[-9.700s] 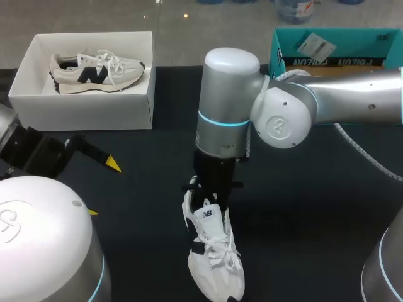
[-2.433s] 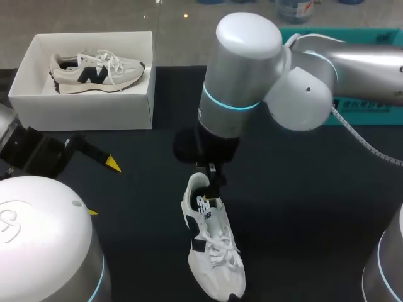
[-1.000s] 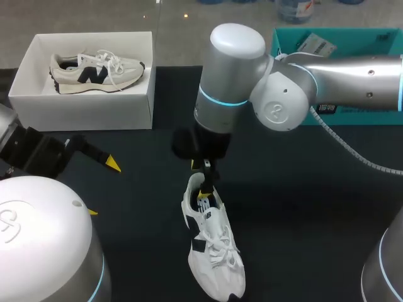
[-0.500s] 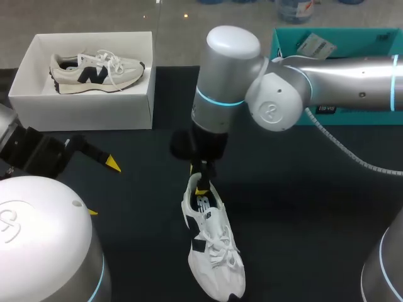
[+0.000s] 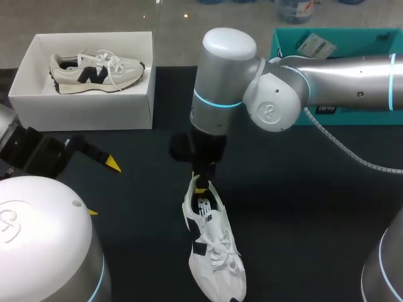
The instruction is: Take the shoe out of the shoebox, open the shoe tongue, remove and reinsert the insole, then place the shoe into the shoebox
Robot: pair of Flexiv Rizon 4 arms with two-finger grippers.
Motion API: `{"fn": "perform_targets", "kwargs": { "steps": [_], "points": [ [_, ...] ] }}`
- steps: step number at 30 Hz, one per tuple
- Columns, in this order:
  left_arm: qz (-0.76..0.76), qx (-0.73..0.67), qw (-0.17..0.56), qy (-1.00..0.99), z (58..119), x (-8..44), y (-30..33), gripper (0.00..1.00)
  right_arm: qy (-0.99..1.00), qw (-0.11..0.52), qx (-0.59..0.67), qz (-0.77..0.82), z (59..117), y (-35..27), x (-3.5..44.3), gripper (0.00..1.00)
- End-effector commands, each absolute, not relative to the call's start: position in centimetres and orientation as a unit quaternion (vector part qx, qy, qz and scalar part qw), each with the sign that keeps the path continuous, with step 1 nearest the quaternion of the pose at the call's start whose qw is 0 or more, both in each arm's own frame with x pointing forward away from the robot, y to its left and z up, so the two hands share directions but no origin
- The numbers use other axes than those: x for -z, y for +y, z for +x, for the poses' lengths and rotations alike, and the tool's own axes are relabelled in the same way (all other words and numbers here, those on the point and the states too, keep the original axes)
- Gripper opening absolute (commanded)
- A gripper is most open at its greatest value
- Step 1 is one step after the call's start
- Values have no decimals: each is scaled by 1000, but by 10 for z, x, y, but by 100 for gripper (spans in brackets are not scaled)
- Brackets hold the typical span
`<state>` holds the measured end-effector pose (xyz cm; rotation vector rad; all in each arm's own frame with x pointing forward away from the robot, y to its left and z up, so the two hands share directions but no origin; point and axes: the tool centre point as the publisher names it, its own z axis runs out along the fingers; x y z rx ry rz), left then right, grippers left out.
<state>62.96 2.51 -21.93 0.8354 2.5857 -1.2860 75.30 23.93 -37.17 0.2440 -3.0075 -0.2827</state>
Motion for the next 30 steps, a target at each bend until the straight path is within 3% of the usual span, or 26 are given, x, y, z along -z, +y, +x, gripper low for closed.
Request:
{"fn": "perform_targets", "kwargs": {
  "steps": [1,5,16,30],
  "points": [
    [277,425,67,859,630,219,25,100,-992,51,89,79,749,240,368,21],
    [277,425,67,859,630,219,25,100,-992,47,86,81,751,243,366,0],
    [277,425,67,859,630,219,25,100,-993,25,75,87,748,244,348,0],
    [277,425,67,859,630,219,25,100,-995,-27,37,94,773,199,243,0]
  ]
}}
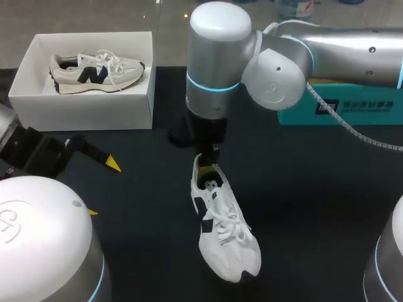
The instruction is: Take the shoe out of the shoebox, open the shoe tongue, remove and reinsert the insole, then place the shoe into the shoebox
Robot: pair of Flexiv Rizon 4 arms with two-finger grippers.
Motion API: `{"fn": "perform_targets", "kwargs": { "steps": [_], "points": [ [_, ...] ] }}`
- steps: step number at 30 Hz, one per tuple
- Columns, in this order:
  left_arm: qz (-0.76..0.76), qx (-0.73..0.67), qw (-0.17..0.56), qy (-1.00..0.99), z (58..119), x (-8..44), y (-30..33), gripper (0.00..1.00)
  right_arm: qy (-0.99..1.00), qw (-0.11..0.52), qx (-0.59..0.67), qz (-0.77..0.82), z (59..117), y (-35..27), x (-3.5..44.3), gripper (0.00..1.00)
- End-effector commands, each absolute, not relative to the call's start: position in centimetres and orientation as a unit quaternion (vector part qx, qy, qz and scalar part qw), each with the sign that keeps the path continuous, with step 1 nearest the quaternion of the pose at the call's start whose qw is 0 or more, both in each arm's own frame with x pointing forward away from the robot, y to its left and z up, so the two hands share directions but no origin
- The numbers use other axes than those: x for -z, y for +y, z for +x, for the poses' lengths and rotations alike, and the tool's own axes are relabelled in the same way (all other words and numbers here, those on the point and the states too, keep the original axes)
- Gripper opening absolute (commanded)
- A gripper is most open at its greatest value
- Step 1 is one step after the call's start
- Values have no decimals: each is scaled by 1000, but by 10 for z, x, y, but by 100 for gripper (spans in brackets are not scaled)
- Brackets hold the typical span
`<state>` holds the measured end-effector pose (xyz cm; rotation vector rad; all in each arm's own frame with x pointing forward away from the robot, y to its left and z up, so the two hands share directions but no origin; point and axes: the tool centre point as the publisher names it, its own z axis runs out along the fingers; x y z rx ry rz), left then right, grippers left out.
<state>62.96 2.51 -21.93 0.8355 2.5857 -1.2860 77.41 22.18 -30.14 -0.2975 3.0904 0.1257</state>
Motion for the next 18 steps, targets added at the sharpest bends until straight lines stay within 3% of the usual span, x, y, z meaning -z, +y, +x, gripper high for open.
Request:
{"fn": "perform_targets", "kwargs": {
  "steps": [1,18],
  "points": [
    [277,425,67,859,630,219,25,100,995,33,-35,-92,777,193,230,0],
    [277,425,67,859,630,219,25,100,994,62,-20,-91,798,163,145,0]
  ]
}}
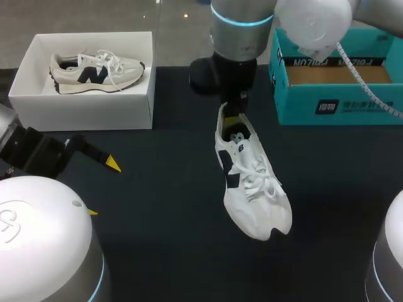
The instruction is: Take the shoe out of the shoebox, open the shoe tongue, remove and reinsert the insole, then place the shoe into the shoebox
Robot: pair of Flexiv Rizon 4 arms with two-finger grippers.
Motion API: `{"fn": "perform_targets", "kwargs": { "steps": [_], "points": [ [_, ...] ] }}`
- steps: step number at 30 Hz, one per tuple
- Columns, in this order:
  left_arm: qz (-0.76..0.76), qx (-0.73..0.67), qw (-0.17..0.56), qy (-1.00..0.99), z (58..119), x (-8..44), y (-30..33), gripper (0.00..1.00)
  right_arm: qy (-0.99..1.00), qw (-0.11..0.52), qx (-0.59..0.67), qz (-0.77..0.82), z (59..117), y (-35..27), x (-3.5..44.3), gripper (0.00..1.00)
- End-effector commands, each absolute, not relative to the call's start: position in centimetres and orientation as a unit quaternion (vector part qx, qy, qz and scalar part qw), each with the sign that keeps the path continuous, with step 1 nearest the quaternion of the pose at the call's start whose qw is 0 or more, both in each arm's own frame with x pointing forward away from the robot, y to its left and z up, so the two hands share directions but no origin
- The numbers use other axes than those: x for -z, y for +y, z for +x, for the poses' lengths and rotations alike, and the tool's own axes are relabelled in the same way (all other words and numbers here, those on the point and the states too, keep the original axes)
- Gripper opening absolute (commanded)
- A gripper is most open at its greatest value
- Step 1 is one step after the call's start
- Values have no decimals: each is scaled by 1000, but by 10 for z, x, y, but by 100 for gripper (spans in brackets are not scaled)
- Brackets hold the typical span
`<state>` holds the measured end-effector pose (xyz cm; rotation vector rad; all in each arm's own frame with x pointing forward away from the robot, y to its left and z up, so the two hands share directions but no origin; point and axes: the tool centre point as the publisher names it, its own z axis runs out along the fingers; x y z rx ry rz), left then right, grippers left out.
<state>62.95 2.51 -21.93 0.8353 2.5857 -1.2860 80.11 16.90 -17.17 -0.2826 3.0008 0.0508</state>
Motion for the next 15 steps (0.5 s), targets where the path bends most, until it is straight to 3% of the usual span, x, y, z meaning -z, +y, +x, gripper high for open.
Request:
{"fn": "perform_targets", "kwargs": {
  "steps": [1,15],
  "points": [
    [277,425,67,859,630,219,25,100,994,59,-18,-91,798,162,143,0],
    [277,425,67,859,630,219,25,100,994,59,-18,-91,798,162,143,0]
  ]
}}
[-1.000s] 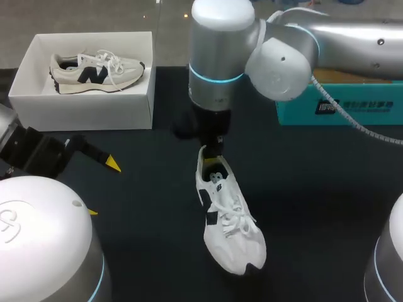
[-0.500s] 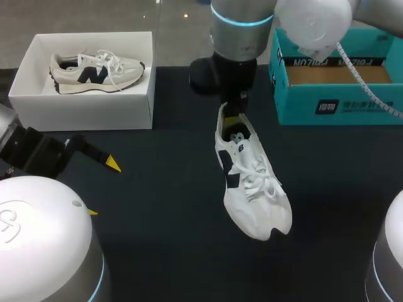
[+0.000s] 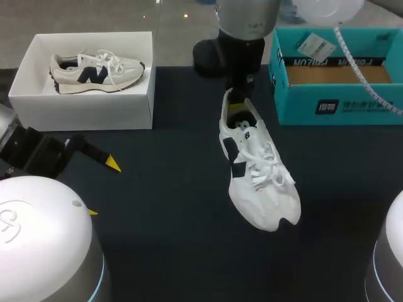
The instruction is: Take the shoe out of the shoebox, open the shoe tongue, remove and reinsert the insole, then place the shoe into the shoebox
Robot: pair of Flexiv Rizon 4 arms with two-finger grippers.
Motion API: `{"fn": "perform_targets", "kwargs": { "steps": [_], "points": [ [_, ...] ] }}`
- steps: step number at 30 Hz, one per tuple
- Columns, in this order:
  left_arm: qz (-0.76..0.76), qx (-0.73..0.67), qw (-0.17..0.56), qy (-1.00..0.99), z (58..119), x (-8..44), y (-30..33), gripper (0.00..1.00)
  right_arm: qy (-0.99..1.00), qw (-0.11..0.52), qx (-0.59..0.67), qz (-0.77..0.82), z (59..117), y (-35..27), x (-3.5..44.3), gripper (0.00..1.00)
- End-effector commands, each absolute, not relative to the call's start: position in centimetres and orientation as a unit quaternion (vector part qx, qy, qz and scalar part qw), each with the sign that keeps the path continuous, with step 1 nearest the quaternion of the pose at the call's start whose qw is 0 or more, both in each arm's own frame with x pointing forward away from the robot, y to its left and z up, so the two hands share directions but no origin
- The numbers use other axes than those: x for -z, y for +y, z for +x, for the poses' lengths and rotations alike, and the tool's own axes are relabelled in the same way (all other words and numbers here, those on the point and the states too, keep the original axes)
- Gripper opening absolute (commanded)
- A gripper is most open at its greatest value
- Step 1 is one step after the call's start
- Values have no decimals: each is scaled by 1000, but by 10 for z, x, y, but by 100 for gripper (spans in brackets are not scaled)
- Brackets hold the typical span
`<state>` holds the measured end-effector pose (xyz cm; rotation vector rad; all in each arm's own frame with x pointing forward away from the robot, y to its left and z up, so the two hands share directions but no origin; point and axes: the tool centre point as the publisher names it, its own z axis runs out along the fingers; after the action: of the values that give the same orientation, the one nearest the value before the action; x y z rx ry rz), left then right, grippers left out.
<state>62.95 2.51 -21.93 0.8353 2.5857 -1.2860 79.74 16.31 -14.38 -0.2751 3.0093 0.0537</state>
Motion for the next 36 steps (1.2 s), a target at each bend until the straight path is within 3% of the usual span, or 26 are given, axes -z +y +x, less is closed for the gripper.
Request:
{"fn": "perform_targets", "kwargs": {
  "steps": [1,19,36],
  "points": [
    [277,425,67,859,630,219,25,100,994,59,-18,-91,798,162,143,0],
    [277,425,67,859,630,219,25,100,994,59,-18,-91,798,162,143,0],
    [277,425,67,859,630,219,25,100,993,72,-25,-92,855,18,160,0]
  ]
}}
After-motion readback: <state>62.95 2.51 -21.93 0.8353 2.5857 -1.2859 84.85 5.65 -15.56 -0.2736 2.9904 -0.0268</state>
